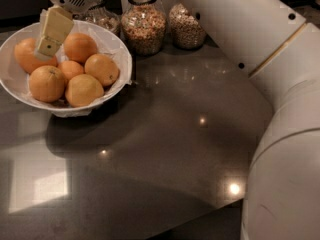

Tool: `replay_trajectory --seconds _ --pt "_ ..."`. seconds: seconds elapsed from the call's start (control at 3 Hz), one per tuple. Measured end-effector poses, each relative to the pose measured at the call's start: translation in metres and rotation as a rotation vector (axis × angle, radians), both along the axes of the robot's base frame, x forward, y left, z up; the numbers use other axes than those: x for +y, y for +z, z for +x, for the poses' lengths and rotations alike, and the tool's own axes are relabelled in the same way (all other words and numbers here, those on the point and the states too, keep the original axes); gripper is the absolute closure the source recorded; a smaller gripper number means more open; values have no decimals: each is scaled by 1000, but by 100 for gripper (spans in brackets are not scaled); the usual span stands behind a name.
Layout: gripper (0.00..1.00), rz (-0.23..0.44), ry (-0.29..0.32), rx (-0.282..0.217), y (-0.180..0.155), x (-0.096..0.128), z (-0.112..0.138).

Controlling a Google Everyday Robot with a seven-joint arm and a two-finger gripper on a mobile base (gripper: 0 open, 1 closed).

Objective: Pick orange from white bowl

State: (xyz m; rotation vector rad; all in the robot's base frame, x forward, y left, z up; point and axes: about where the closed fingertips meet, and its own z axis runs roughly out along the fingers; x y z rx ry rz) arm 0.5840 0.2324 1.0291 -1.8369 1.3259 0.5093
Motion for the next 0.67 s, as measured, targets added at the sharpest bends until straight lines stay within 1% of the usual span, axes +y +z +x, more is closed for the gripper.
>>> replay_trajectory --seconds 0.33,0.67 --pt "0 -1 3 55 -18 7 -3" --pt "9 -11 2 108 -33 17 -6"
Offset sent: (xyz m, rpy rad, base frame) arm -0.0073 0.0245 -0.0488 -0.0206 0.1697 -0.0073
